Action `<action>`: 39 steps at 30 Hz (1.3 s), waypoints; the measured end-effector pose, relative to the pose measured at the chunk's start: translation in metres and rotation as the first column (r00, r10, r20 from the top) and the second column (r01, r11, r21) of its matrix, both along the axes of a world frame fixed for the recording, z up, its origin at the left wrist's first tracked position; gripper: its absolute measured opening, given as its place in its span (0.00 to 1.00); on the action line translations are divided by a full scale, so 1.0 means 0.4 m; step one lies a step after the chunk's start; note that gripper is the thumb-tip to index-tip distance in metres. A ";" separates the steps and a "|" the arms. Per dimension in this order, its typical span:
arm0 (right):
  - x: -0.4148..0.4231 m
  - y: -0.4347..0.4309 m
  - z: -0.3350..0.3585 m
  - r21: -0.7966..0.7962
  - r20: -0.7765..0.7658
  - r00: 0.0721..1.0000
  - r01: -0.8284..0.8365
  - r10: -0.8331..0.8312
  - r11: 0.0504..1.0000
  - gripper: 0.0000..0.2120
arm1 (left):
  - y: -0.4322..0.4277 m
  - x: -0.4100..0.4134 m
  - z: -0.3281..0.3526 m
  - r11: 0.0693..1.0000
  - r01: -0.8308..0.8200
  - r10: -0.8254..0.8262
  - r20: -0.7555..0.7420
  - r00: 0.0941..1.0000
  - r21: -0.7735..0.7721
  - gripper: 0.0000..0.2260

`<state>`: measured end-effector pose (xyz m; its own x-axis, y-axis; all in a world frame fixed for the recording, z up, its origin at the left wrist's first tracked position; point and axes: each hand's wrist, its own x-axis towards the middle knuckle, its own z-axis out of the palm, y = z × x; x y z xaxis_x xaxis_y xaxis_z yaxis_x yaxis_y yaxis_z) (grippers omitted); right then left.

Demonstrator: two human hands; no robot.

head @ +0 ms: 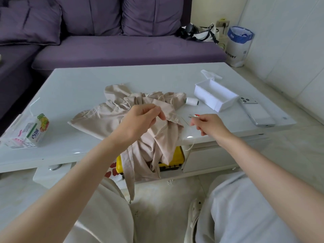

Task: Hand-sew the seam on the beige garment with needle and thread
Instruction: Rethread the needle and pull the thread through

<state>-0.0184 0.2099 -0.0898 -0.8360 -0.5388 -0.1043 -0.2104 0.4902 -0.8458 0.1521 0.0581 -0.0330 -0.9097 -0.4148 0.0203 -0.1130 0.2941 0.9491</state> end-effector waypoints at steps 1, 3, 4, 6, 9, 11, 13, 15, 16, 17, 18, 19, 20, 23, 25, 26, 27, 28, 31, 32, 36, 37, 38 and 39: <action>-0.005 -0.002 -0.012 0.038 -0.020 1.000 0.014 -0.013 0.999 0.10 | -0.002 0.009 0.007 1.000 0.000 0.000 -0.016 1.000 -0.011 0.16; -0.014 -0.006 -0.035 0.086 -0.045 0.999 0.030 -0.026 0.996 0.10 | -0.004 0.029 0.023 1.000 0.003 -0.005 -0.057 0.998 -0.027 0.16; -0.018 -0.009 -0.045 0.101 -0.050 0.998 0.036 -0.031 0.994 0.11 | -0.005 0.039 0.031 1.000 0.005 -0.006 -0.079 0.997 -0.022 0.16; -0.021 -0.016 -0.063 0.112 -0.060 0.998 0.044 -0.037 0.993 0.12 | -0.009 0.057 0.044 1.000 0.000 0.000 -0.123 0.992 -0.005 0.16; -0.020 -0.025 -0.078 0.123 -0.092 0.995 0.037 -0.026 0.992 0.12 | -0.018 0.078 0.051 1.000 -0.018 0.017 -0.169 0.986 -0.006 0.16; -0.017 -0.029 -0.081 0.171 -0.109 0.994 0.023 -0.004 0.985 0.13 | -0.025 0.089 0.049 0.999 -0.022 0.017 -0.161 0.987 -0.032 0.16; -0.016 -0.035 -0.085 0.268 -0.204 0.978 0.017 0.039 0.963 0.14 | -0.032 0.096 0.043 0.998 -0.034 0.027 -0.142 0.989 -0.046 0.16; 0.010 -0.050 -0.065 0.319 -0.378 0.920 0.028 0.100 0.947 0.11 | -0.038 0.102 0.037 0.997 -0.042 0.035 -0.124 0.992 -0.058 0.17; 0.038 -0.060 -0.039 0.268 -0.431 0.895 0.000 0.119 0.963 0.12 | -0.040 0.103 0.033 0.997 -0.044 0.036 -0.116 0.993 -0.064 0.17; 0.072 -0.074 -0.006 0.170 -0.428 0.893 -0.070 0.137 0.983 0.13 | -0.042 0.104 0.029 0.997 -0.044 0.036 -0.109 0.993 -0.067 0.17; 0.113 -0.088 0.034 0.048 -0.364 0.915 -0.171 0.177 0.984 0.15 | -0.042 0.104 0.027 0.997 -0.045 0.038 -0.100 0.994 -0.069 0.17; 0.156 -0.102 0.075 -0.074 -0.256 0.932 -0.281 0.255 0.957 0.15 | -0.043 0.102 0.023 0.996 -0.050 0.043 -0.091 0.995 -0.072 0.17; 0.196 -0.114 0.110 -0.149 -0.148 0.923 -0.377 0.356 0.914 0.16 | -0.041 0.100 0.021 0.996 -0.054 0.047 -0.084 0.995 -0.076 0.17; 0.260 -0.143 0.151 -0.203 -0.071 0.842 -0.538 0.535 0.818 0.18 | -0.040 0.099 0.019 0.996 -0.071 0.066 -0.087 0.994 -0.054 0.15; 0.264 -0.151 0.148 -0.274 -0.084 0.849 -0.522 0.521 0.807 0.12 | -0.053 0.104 0.013 0.993 -0.097 0.091 -0.090 0.992 -0.061 0.16; 0.257 -0.151 0.142 -0.288 -0.087 0.860 -0.504 0.502 0.814 0.09 | -0.063 0.109 0.009 0.990 -0.115 0.108 -0.084 0.991 -0.087 0.17; 0.249 -0.148 0.134 -0.278 -0.085 0.870 -0.490 0.486 0.827 0.08 | -0.074 0.115 0.002 0.985 -0.136 0.128 -0.076 0.989 -0.108 0.17; 0.241 -0.143 0.124 -0.255 -0.078 0.874 -0.482 0.479 0.838 0.07 | -0.086 0.120 -0.004 0.980 -0.160 0.152 -0.071 0.986 -0.115 0.17; 0.213 -0.120 0.092 -0.181 -0.039 0.898 -0.437 0.437 0.881 0.06 | -0.118 0.131 -0.029 0.961 -0.257 0.251 -0.072 0.965 -0.098 0.17; 0.200 -0.112 0.081 -0.151 -0.026 0.911 -0.411 0.412 0.899 0.06 | -0.127 0.134 -0.038 0.952 -0.299 0.293 -0.085 0.952 -0.070 0.16; 0.138 -0.076 0.035 -0.059 0.035 0.949 -0.311 0.314 0.948 0.07 | -0.148 0.142 -0.055 0.881 -0.266 0.372 -0.228 0.900 0.391 0.16; 0.125 -0.070 0.023 -0.049 0.047 0.956 -0.287 0.289 0.957 0.07 | -0.147 0.143 -0.053 0.824 -0.163 0.361 -0.282 0.889 0.542 0.16; 0.113 -0.065 0.013 -0.037 0.056 0.962 -0.266 0.268 0.963 0.07 | -0.146 0.144 -0.049 0.744 -0.055 0.364 -0.335 0.869 0.666 0.16; 0.105 -0.061 0.006 -0.017 0.053 0.967 -0.250 0.251 0.968 0.07 | -0.144 0.144 -0.046 0.662 0.025 0.386 -0.370 0.845 0.749 0.17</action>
<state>0.0236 0.1855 -0.0875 -0.6674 -0.7315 -0.1392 -0.2790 0.4190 -0.8640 0.2095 0.0006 -0.0514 -0.7684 -0.6389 0.0366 0.4189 -0.4589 0.7835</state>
